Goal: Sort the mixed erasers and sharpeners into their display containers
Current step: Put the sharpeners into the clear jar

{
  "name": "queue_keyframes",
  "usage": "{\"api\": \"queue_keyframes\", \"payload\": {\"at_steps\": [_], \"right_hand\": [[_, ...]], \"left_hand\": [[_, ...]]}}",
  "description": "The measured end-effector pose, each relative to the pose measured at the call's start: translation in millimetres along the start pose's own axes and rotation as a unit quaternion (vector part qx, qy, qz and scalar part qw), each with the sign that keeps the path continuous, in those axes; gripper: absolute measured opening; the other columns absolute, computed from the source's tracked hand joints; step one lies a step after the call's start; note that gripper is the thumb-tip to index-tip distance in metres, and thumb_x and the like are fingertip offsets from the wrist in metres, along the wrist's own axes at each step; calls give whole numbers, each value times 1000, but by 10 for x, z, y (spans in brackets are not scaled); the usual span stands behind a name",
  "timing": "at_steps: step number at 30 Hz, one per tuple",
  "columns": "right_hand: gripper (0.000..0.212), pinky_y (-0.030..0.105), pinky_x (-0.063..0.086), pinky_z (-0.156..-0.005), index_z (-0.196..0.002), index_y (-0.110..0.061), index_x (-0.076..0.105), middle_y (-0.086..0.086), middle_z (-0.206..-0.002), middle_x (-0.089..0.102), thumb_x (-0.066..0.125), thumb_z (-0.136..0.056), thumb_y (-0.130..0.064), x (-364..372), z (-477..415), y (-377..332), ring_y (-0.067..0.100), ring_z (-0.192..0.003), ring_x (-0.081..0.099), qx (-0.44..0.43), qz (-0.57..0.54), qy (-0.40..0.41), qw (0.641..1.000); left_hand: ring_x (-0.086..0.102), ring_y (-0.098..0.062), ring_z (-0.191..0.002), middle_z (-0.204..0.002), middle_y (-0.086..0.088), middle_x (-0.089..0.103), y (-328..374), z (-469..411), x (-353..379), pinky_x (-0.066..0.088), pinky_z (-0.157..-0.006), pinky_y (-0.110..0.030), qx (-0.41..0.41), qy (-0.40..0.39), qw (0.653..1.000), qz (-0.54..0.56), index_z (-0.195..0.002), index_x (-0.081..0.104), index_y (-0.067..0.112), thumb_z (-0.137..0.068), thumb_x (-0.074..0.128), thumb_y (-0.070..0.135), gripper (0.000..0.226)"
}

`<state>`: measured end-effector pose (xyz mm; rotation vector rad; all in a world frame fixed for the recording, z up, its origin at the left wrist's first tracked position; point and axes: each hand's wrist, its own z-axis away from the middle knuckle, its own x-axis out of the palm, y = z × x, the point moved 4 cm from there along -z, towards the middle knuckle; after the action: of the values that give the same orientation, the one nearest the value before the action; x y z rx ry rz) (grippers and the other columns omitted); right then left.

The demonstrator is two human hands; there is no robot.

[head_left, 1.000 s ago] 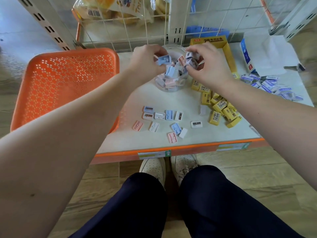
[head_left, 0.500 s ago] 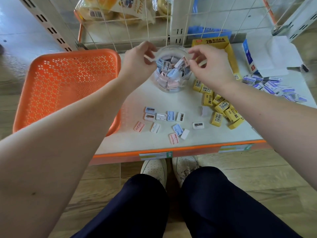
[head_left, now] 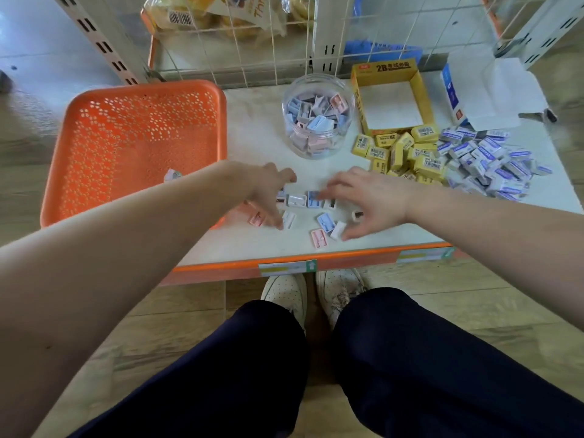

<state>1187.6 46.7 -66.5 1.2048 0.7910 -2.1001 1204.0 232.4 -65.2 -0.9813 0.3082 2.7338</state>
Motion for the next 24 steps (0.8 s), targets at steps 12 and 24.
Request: {"api": "queue_keyframes", "payload": {"at_steps": [12,24], "right_hand": [[59,30,40,-94,-139,-24,38,4,-128,41,62,-85,-27,86,-7,275,21,-114,47,91,-66,-3,994],[53,27,41,-94,-133,-14,49,7,-123,50,67,-84,-24,-75,-232,213,19,-110,51,146,-188,162,958]], "left_hand": [[47,-23,-77,-90,-12,44,135,-62,173,43,-59,-32,-100,70,992,20,-130,26,5,-75,71,11,71],[58,-28,-102,-125,-12,49,158,-287,-27,46,-90,-38,6,210,954,211,-134,36,23,-75,72,23,69]]}}
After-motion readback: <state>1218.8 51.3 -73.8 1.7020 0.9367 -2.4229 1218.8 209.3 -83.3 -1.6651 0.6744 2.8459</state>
